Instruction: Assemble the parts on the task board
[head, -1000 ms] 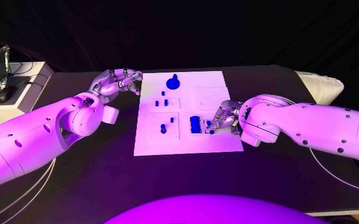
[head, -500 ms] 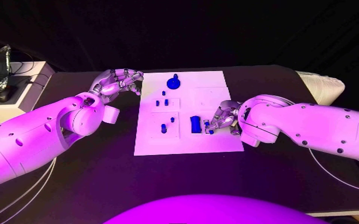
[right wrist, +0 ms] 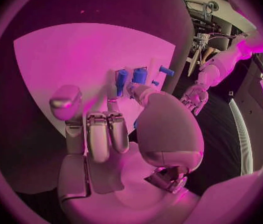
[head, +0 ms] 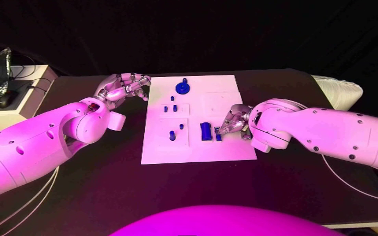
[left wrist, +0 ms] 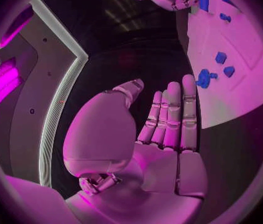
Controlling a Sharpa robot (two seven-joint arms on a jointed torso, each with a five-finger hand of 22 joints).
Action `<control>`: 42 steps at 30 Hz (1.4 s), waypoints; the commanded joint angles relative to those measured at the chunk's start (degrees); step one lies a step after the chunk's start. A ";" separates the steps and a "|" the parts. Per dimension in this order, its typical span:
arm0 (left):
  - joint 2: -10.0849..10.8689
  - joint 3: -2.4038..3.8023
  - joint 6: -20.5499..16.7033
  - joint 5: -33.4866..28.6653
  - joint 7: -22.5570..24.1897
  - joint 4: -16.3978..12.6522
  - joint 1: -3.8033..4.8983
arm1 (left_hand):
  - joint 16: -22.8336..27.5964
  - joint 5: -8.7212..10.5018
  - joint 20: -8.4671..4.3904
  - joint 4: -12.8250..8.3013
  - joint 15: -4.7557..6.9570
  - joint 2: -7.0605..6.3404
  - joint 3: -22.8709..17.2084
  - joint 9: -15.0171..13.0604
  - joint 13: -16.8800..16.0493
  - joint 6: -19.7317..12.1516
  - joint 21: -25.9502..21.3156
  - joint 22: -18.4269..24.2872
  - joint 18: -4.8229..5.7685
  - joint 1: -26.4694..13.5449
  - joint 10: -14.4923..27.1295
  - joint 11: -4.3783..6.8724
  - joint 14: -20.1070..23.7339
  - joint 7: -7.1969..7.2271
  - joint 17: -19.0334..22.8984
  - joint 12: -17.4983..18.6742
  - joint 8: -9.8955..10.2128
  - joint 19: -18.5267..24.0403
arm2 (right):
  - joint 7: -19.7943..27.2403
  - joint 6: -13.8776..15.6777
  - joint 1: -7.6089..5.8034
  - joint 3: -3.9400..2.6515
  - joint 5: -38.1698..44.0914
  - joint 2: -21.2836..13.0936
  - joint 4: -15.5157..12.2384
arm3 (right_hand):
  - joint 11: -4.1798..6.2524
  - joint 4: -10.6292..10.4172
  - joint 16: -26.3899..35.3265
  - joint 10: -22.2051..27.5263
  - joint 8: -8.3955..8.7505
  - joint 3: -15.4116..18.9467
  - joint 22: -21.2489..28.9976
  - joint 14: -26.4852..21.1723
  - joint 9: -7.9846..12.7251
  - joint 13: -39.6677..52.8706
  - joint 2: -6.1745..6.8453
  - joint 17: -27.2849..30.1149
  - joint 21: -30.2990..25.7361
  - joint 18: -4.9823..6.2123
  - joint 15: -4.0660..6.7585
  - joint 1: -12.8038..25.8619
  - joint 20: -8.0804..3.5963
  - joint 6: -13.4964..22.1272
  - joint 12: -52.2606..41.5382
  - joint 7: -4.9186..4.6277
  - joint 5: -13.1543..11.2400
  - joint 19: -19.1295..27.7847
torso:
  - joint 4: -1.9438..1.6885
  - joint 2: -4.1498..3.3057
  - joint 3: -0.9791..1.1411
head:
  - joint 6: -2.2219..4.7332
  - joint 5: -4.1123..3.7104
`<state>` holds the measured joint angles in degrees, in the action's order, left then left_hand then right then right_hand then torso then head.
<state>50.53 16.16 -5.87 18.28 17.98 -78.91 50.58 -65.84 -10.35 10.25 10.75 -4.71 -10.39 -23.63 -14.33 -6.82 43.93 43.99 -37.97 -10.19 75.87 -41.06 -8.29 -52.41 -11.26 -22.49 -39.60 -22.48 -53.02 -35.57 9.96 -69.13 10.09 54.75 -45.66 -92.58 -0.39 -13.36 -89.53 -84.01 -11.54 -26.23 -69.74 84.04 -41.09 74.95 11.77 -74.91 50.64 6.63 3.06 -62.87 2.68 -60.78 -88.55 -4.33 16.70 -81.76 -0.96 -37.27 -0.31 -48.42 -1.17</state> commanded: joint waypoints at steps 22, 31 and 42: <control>-0.03 0.04 0.91 0.19 0.06 -0.10 -0.03 | -0.18 0.14 -0.05 0.43 -0.02 0.51 0.16 0.12 0.11 -0.38 -0.27 0.09 -0.31 0.05 0.52 -0.22 -0.02 -0.10 0.09 0.19 -0.06 -0.31 | 3.56 -0.47 0.26 0.00 1.70 -2.92 -2.17 | 0.69 -3.24 0.21 -5.24 -1.19 9.53 0.15 5.56 -0.13 14.10 -0.43 -13.19 -1.22 -0.18 0.81 0.15 -0.36 -1.15 0.06 0.39 -6.84 -0.37 | 0.04 0.02 0.03 | -0.10 0.26; -0.06 0.04 0.94 0.22 0.13 -0.05 -0.04 | -0.18 0.14 -0.05 0.43 -0.02 0.51 0.16 0.12 0.11 -0.38 -0.27 0.09 -0.31 0.05 0.52 -0.22 -0.02 -0.10 0.09 0.19 -0.06 -0.31 | 6.01 -2.09 0.78 0.00 1.67 -5.18 -4.49 | 1.63 -3.31 0.13 -5.34 -4.77 15.91 -0.34 5.62 -1.79 14.21 -1.83 -13.45 -1.04 -0.27 1.56 -5.20 -0.97 -2.64 -0.12 1.52 -11.89 -0.74 | 0.13 0.05 0.09 | -0.11 0.27; -0.08 0.04 0.98 0.25 0.09 -0.01 -0.07 | -0.18 0.14 -0.04 0.53 -0.04 0.55 0.23 0.15 0.12 -0.39 -0.32 0.12 -0.31 0.10 0.62 -0.24 -0.01 -0.10 0.09 0.20 -0.07 -0.33 | 5.19 -1.45 1.65 -0.01 2.31 -5.39 -4.71 | 2.67 -3.31 -0.01 -5.58 -8.93 17.37 -0.93 5.70 -4.64 14.50 -3.82 -13.82 -0.45 -0.37 2.37 -7.03 -1.60 -3.50 -0.57 2.76 -12.44 -1.12 | 0.02 0.03 0.00 | -0.13 0.15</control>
<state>50.53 16.16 -5.79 18.39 17.77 -78.82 50.56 -65.84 -10.35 10.24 10.90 -4.72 -10.39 -23.48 -14.28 -6.77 43.93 43.99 -37.90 -10.19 75.87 -40.86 -8.49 -52.41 -11.26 -22.44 -39.60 -22.48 -53.02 -30.83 8.98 -67.60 10.08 56.07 -51.18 -97.38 1.86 -16.60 -89.53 -84.01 -20.23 -9.08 -70.64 84.05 -45.58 74.92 8.09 -74.91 50.00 6.63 5.13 -69.46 1.44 -64.04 -88.84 -1.89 4.51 -82.99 -0.90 -37.23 -0.27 -48.54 -1.02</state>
